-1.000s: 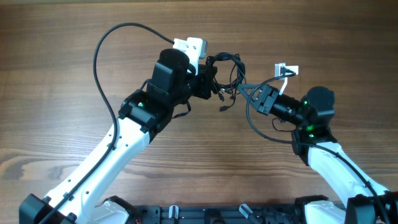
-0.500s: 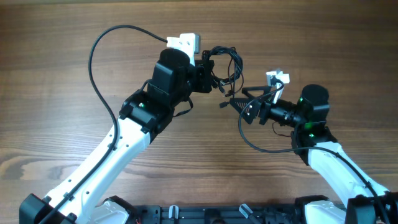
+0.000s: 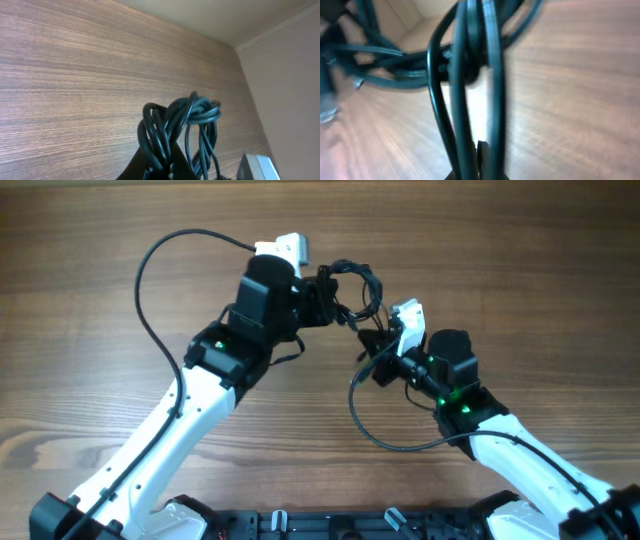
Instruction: Untangle cables
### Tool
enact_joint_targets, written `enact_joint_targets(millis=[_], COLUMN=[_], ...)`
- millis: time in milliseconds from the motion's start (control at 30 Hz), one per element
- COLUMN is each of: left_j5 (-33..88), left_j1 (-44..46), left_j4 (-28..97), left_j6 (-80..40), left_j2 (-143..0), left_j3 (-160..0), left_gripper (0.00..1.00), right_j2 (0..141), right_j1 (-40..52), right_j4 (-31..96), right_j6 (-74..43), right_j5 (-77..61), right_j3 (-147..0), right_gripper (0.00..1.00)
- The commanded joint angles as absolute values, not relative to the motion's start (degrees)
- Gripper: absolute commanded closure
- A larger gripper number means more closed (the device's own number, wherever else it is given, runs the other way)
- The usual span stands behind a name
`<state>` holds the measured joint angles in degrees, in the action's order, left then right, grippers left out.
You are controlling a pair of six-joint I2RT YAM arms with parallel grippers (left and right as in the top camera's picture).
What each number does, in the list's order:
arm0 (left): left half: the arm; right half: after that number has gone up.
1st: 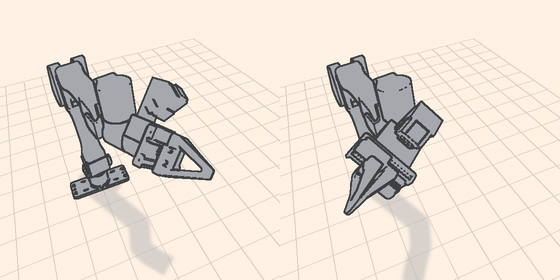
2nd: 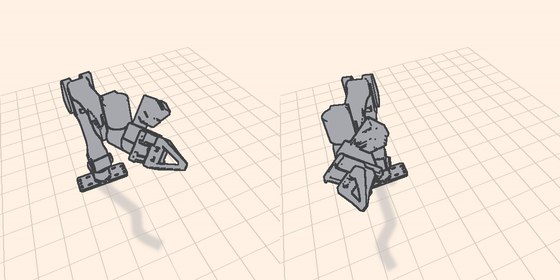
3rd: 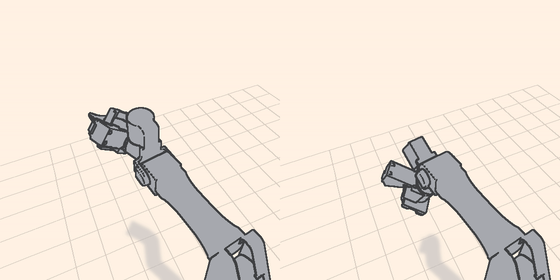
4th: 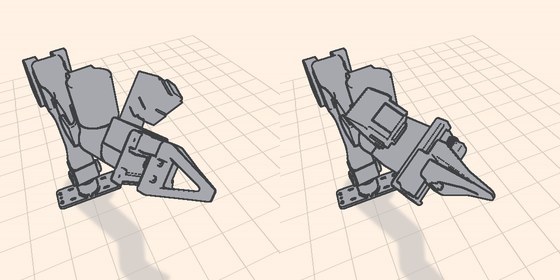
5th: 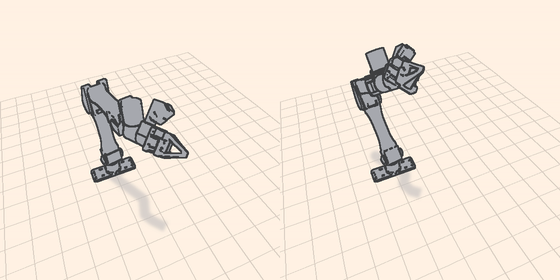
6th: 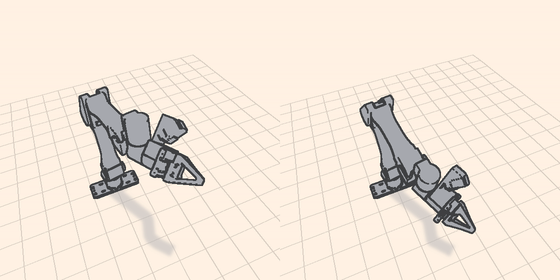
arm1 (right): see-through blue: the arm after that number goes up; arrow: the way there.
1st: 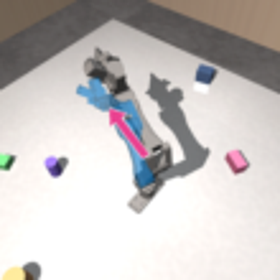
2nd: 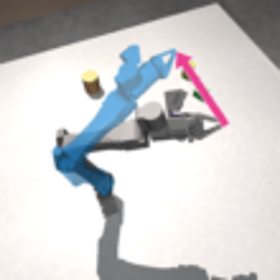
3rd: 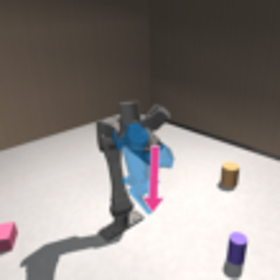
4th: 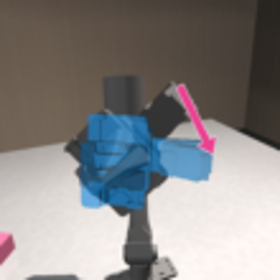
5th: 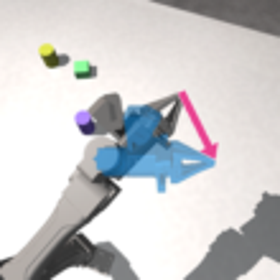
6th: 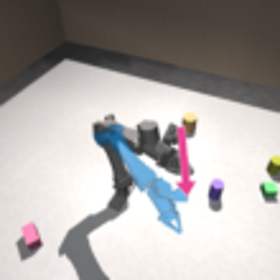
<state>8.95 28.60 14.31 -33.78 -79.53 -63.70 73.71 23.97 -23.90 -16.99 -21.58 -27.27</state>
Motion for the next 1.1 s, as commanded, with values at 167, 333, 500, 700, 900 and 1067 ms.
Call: enact_joint_targets(millis=[167, 333, 500, 700, 900, 1067], left_j5=[11.07, 11.09, 11.09, 11.14, 17.15, 17.8], left_j1=[26.61, 30.81, 33.93, 35.9, 35.9, 35.9], left_j4=[13.58, 15.29, 16.58, 18.55, 20.05, 21.54], left_j6=[-21.39, -19.88, -19.9, -23.57, -27.92, -30.89], left_j2=[-78.65, -78.65, -78.65, -78.65, -78.65, -78.67], left_j3=[-64.36, -64.36, -64.36, -64.36, -64.36, -64.36], left_gripper=[0.96, 0.96, 0.96, 0.96, 0.96, 0.96], right_j2=[63.33, 63.42, 63.42, 63.7, 67.26, 69.65], right_j1=[18.57, 12.82, 12.71, 12.73, 12.73, 13.52], right_j4=[-23.38, -38.59, -42.81, -42.78, -44.07, -49.1], right_j6=[-42.83, -63.79, -64.71, -58.17, -49.04, -49.63], right_j5=[-53.19, -56.27, -39.31, -23.0, -16.34, -16.49], right_j3=[-27.0, -27.0, -27.0, -26.98, -27.0, -27.0], right_gripper=[0.95, 0.95, 0.95, 0.95, 0.95, 0.95])
